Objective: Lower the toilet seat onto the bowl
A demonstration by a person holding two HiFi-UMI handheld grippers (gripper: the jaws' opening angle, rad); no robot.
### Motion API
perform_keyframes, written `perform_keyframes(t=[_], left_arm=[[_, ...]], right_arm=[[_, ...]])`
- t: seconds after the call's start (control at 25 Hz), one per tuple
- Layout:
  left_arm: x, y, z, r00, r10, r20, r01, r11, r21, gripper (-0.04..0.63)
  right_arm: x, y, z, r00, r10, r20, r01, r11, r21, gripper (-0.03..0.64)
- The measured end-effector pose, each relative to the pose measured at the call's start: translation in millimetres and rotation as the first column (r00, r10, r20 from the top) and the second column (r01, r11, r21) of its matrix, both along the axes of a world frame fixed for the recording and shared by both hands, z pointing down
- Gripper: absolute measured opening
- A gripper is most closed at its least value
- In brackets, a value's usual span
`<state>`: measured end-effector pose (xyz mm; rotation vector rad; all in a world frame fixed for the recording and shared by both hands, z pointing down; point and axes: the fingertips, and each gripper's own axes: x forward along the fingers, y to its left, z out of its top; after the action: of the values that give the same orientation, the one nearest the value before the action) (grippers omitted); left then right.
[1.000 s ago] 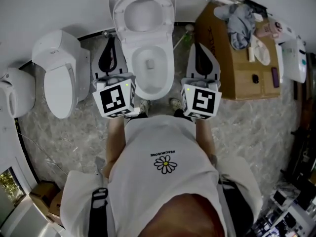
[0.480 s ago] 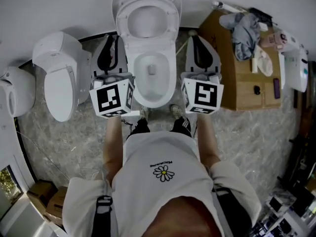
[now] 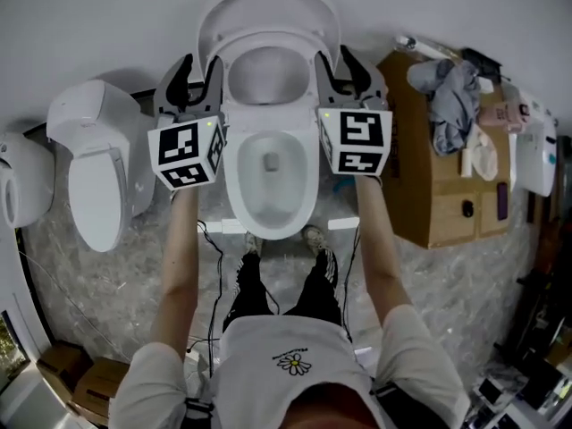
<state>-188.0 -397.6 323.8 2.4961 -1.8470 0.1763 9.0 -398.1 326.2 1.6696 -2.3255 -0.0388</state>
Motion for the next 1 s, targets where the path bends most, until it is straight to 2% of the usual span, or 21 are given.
perform_keyframes(t=[0.16, 0.36, 0.72, 1.0], left_arm=[[-5, -40, 52, 0.999, -0.015, 0.035, 0.018, 0.996, -0.09, 0.178], [3, -67, 92, 0.997, 0.003, 0.075, 0.009, 0.989, -0.148, 0.178], [-2, -93, 121, 0.994, -0.009, 0.106, 0.029, 0.982, -0.187, 0.176], [-3, -102, 131, 0.991, -0.026, 0.134, 0.051, 0.981, -0.186, 0.133]], right_arm=[[-7, -42, 44, 1.0, -0.007, -0.016, 0.006, 0.998, -0.058, 0.149], [-4, -75, 89, 0.997, 0.013, -0.075, -0.022, 0.992, -0.123, 0.155], [-8, -98, 113, 0.99, 0.002, -0.142, -0.023, 0.989, -0.149, 0.155], [-10, -105, 118, 0.984, 0.009, -0.178, -0.032, 0.992, -0.124, 0.155]])
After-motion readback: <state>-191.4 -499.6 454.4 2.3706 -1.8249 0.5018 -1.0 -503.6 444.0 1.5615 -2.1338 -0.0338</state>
